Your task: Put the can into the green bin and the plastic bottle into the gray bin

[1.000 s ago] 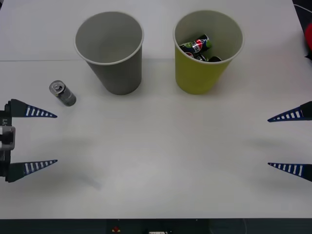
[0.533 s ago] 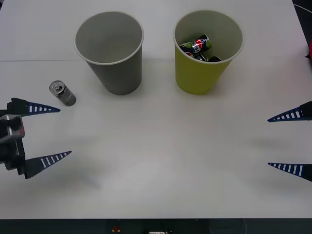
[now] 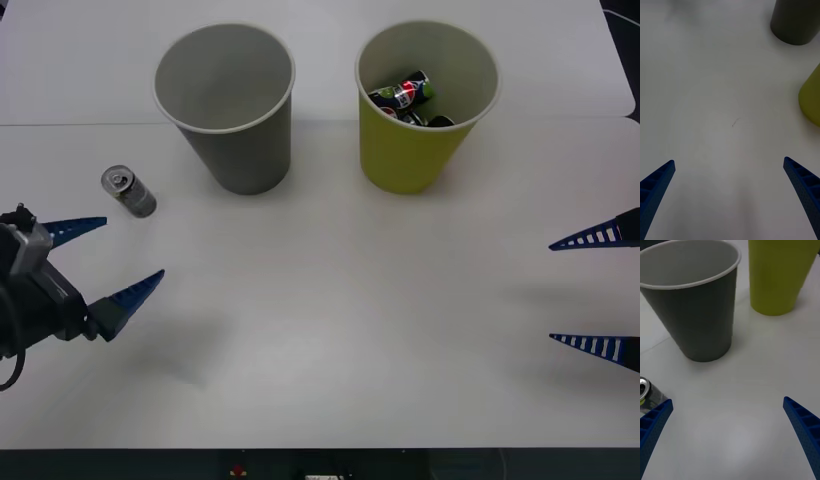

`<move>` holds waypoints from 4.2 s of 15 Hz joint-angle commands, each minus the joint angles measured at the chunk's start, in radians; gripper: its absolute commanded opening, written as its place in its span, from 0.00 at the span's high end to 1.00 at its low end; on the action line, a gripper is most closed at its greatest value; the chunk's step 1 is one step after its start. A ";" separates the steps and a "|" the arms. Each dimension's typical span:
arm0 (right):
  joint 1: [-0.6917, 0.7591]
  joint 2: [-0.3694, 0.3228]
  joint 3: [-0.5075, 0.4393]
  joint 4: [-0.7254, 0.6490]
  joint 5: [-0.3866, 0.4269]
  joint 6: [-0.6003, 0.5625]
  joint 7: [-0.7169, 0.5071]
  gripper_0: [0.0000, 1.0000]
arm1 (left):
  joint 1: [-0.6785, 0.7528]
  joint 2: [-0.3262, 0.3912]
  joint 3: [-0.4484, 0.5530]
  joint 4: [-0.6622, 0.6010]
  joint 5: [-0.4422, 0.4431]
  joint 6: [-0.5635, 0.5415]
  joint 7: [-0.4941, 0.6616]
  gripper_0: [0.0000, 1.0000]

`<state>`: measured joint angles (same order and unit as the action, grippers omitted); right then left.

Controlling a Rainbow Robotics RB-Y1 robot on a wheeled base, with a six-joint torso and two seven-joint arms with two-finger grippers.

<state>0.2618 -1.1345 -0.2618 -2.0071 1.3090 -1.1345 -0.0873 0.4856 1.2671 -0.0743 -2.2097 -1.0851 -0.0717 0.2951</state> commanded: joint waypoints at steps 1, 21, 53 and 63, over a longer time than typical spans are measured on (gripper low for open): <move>0.000 0.000 0.000 0.000 0.000 0.000 0.000 0.00 | 0.001 0.011 -0.076 -0.001 0.022 0.173 0.013 0.00; 0.000 0.000 0.000 0.000 0.000 0.000 0.000 0.00 | -0.516 0.035 -0.924 0.205 -0.042 0.981 0.504 0.00; 0.000 0.000 0.000 0.000 0.000 0.000 0.000 0.00 | -1.110 -0.431 -1.145 1.094 -0.045 0.845 0.789 0.00; 0.000 0.000 0.000 0.000 0.000 0.000 0.000 0.00 | -1.107 -0.430 -1.145 1.098 -0.070 0.845 0.789 1.00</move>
<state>0.2618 -1.1345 -0.2618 -2.0071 1.3090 -1.1345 -0.0873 -0.6218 0.8374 -1.2196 -1.1120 -1.1488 0.7732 1.0845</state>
